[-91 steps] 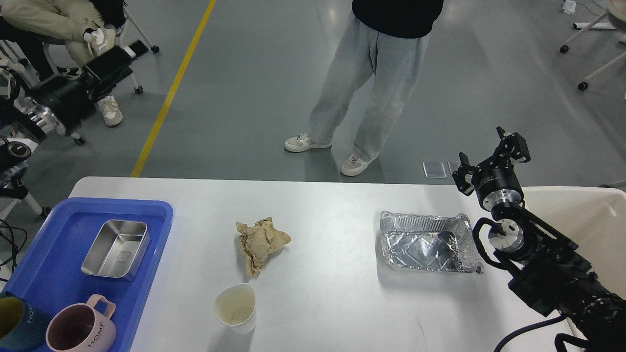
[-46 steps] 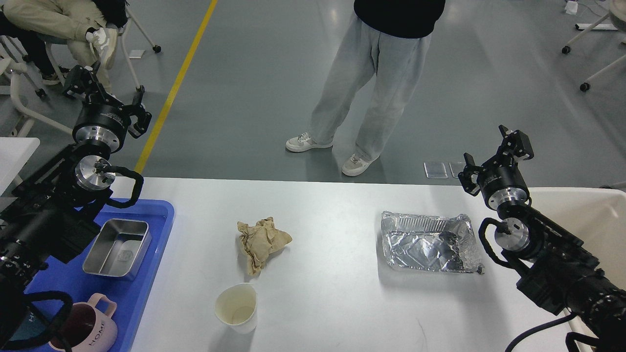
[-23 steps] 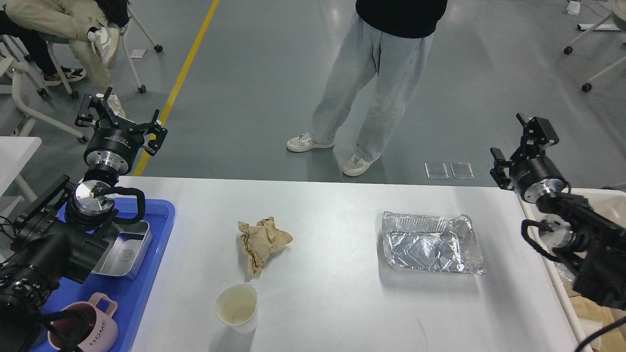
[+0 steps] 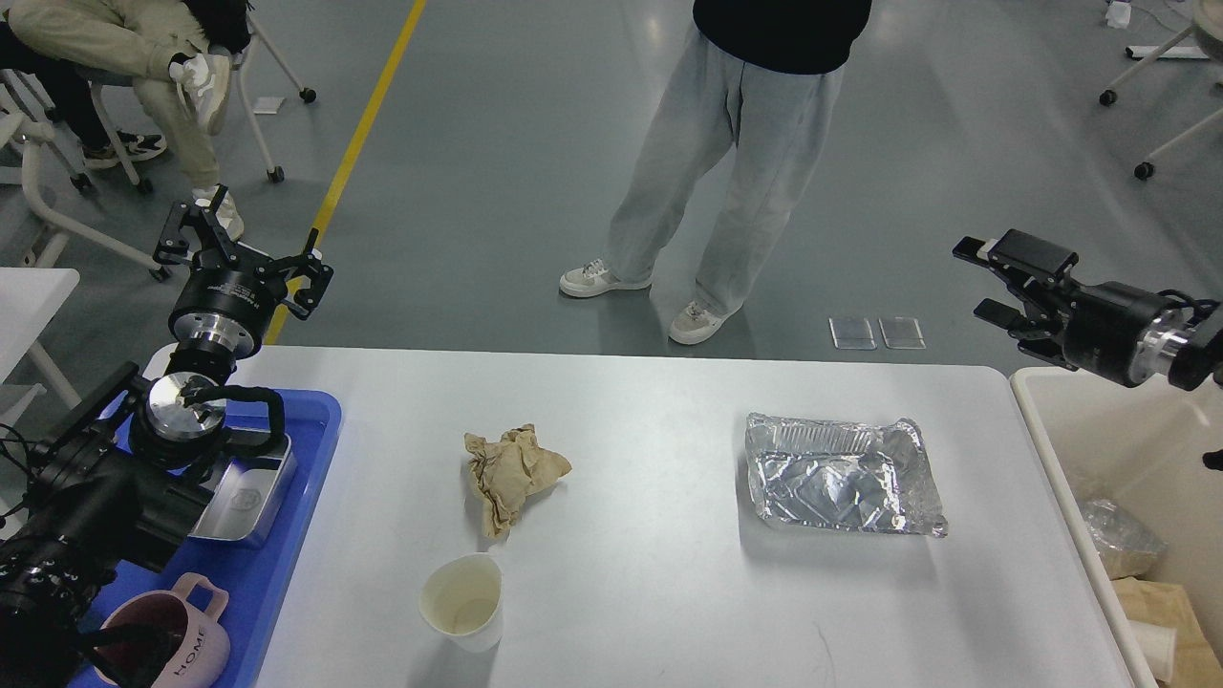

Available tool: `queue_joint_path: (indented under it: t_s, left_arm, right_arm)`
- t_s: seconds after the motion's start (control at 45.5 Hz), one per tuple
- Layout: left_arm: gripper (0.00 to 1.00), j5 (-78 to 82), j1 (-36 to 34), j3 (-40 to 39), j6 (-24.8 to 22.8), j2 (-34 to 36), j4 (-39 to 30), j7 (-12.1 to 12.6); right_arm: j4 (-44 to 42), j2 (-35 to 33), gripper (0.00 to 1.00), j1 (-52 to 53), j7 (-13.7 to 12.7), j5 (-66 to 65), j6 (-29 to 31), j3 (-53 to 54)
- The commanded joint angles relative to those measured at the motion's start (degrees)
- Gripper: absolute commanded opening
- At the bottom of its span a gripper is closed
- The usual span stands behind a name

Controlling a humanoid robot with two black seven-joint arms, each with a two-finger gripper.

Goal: Tidy desktop

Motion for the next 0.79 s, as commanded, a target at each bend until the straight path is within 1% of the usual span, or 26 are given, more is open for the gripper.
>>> queue_joint_path:
  t_s: [0.0, 0.088, 0.11, 0.176, 0.286, 0.484, 0.615, 0.637, 0.769]
  left_arm:
    - [0.97, 0.08, 0.37, -0.13, -0.93, 0.03, 0.01, 0.0]
    - [0.97, 0.08, 0.45, -0.13, -1.28, -0.06, -0.07, 0.0]
    - [0.97, 0.08, 0.54, -0.13, -1.37, -0.06, 0.01, 0.0]
    - [0.97, 0.08, 0.54, -0.05, -1.46, -0.06, 0.02, 0.0]
    - [0.97, 0.08, 0.63, 0.22, -1.63, -0.15, 0.01, -0.09]
    - [0.97, 0.17, 0.89, 0.48, -1.99, -0.15, -0.07, -0.09]
    - [0.97, 0.17, 0.89, 0.75, -2.07, -0.15, 0.02, -0.09]
    - [0.97, 0.17, 0.89, 0.75, -2.16, -0.15, 0.02, -0.09]
    - [0.97, 0.17, 0.89, 0.83, -2.16, 0.03, 0.02, -0.09]
  right_arm:
    - [6.34, -5.32, 1.0, 7.16, 0.69, -8.57, 0.13, -8.16]
    - [10.12, -9.36, 1.0, 10.68, 0.78, -14.9, 0.13, -11.77]
    - [11.7, -11.46, 1.0, 11.82, 0.78, -17.61, 0.13, -12.99]
    - [14.26, -15.78, 1.0, 12.62, 0.78, -24.04, 0.48, -13.71]
    - [16.45, -20.88, 1.0, 12.71, 0.87, -29.94, 2.76, -13.53]
    - [20.41, -28.26, 1.0, 14.46, 1.04, -31.62, 7.51, -12.92]
    - [21.65, -30.82, 1.0, 15.52, 1.13, -31.79, 9.97, -12.3]
    - [21.65, -32.12, 1.0, 15.87, 1.05, -31.79, 12.15, -10.56]
    - [21.56, -35.39, 1.0, 15.87, 1.04, -31.79, 17.87, -4.84]
